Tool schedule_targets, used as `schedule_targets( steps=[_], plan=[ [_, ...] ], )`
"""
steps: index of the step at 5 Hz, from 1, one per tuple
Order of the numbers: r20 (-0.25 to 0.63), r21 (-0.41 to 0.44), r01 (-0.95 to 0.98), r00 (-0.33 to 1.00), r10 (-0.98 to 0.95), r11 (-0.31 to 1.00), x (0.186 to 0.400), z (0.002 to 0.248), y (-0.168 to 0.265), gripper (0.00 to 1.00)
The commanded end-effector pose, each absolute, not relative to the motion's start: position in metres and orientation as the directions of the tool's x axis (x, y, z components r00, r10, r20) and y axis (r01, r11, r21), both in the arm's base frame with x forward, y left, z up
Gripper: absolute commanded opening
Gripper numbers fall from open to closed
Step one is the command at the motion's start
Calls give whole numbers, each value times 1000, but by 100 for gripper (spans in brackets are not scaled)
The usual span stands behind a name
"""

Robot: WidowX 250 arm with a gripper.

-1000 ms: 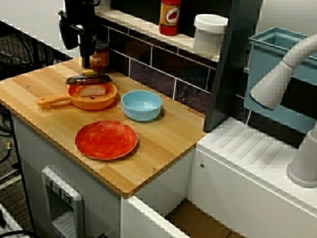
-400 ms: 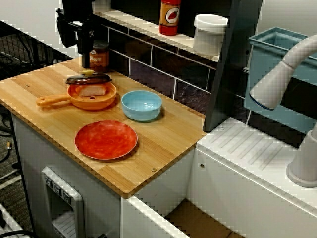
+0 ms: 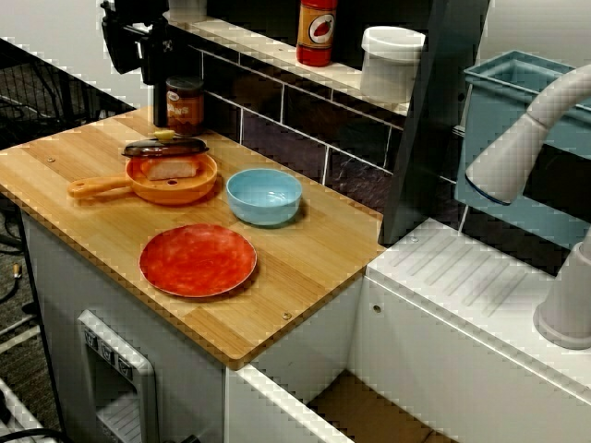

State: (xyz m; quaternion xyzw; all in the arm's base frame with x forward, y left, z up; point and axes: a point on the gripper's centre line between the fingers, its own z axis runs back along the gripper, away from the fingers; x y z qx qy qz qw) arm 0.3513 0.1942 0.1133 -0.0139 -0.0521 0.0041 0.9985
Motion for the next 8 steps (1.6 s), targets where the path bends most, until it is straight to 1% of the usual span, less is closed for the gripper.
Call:
schedule_targets(
  steps=[1,3,6,8],
  plan=[
    [147,-2,-7,989,7,1000,349,123,198,100],
    [145,6,-9,989,8,1000,348,109,189,100],
    [142,-24,-60,988,63,998,350,97,177,100],
    [133,-6,-65,989,65,998,352,80,167,100]
  ],
)
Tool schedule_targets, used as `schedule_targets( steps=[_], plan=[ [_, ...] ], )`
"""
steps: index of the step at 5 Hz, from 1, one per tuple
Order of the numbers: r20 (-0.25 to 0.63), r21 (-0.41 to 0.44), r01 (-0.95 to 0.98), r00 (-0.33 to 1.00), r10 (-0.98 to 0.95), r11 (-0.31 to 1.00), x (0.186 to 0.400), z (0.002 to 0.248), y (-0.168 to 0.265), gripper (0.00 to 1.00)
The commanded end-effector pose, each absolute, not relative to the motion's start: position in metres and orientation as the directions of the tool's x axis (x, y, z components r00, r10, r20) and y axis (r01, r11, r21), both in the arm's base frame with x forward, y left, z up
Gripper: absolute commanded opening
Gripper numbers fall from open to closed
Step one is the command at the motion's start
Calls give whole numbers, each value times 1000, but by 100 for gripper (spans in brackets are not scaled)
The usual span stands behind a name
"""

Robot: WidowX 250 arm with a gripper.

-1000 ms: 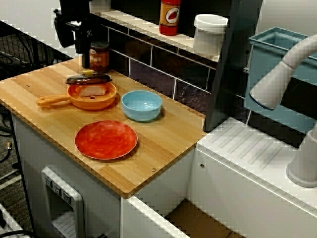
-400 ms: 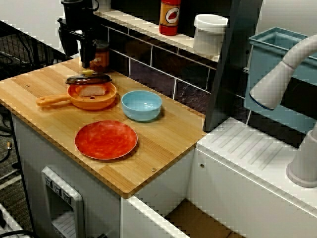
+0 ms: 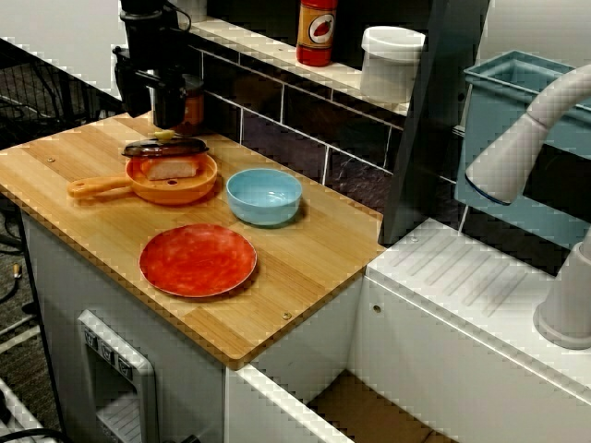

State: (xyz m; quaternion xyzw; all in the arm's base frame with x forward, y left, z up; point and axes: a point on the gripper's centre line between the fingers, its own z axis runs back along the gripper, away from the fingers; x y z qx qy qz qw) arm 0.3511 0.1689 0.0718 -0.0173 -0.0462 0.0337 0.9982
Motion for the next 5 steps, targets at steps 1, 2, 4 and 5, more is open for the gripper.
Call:
schedule_targets(
  steps=[1,2,4,5],
  plan=[
    [129,-6,-67,989,68,998,351,77,163,100],
    [119,-4,-63,991,63,998,350,73,161,100],
    [98,-22,-63,993,65,998,350,73,165,100],
    [95,-36,-69,993,72,997,352,77,172,100]
  ],
)
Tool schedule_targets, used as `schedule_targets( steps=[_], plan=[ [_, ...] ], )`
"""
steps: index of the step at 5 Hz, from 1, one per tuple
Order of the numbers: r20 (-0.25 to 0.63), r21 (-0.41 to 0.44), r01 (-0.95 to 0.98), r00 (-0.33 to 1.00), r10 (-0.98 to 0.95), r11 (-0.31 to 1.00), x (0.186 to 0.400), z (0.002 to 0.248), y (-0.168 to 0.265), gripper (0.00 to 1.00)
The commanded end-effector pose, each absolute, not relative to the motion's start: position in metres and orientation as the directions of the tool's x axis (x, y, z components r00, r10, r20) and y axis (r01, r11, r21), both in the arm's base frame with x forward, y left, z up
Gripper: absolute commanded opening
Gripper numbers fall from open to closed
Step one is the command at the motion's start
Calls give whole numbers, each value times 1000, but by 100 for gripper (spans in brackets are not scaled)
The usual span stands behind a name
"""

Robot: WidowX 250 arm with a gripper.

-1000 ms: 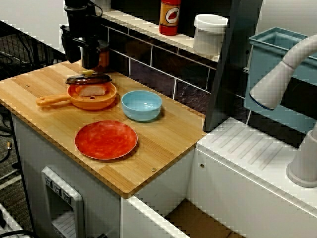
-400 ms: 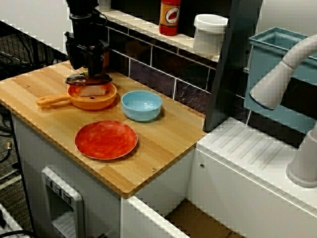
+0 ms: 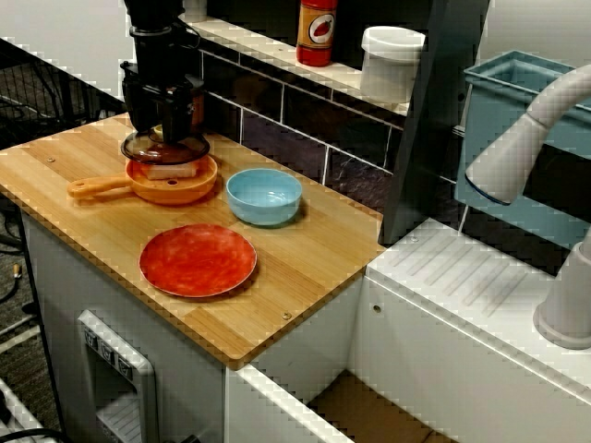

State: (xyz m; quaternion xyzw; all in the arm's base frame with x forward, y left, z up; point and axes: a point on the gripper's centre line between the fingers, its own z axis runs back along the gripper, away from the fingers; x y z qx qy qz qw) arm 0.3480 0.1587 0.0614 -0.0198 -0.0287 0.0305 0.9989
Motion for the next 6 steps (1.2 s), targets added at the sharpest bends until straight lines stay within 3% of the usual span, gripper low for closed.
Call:
schedule_targets(
  steps=[1,6],
  plan=[
    [87,-41,-75,993,78,996,355,78,178,100],
    [73,-86,-66,995,72,994,352,92,184,100]
  ],
)
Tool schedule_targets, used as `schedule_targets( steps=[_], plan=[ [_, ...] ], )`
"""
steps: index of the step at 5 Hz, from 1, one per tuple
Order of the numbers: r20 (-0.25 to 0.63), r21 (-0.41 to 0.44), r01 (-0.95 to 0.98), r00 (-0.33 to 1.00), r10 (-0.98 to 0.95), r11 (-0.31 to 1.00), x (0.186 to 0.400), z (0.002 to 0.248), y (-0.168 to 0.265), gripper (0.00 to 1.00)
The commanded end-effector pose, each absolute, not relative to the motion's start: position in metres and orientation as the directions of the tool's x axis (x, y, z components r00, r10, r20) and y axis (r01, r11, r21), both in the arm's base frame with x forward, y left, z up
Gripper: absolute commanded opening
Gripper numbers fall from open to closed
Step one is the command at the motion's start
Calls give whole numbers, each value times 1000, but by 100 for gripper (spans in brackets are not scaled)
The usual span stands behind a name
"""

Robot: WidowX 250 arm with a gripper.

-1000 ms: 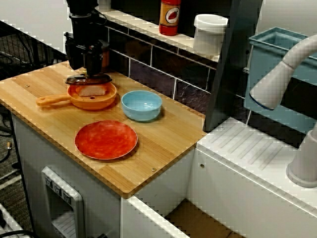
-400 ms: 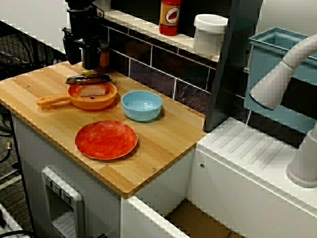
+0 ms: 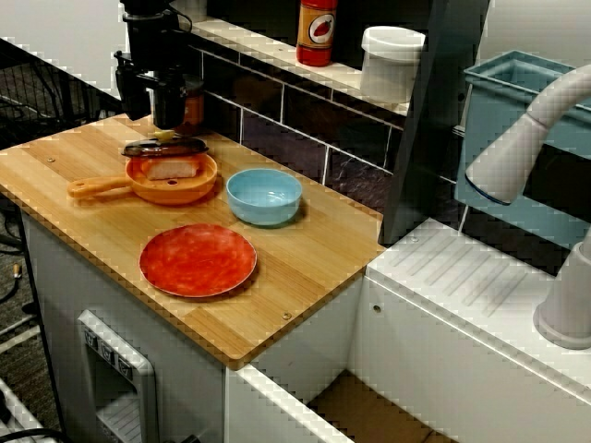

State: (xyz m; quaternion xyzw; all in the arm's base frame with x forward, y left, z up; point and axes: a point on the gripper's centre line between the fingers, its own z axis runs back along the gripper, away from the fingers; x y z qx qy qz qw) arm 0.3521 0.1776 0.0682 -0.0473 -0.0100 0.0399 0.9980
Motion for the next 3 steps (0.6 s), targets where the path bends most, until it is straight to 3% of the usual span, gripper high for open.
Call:
schedule_targets(
  steps=[1,3],
  plan=[
    [75,-102,-58,995,66,993,350,92,185,100],
    [48,-156,-45,997,53,987,353,89,186,100]
  ],
)
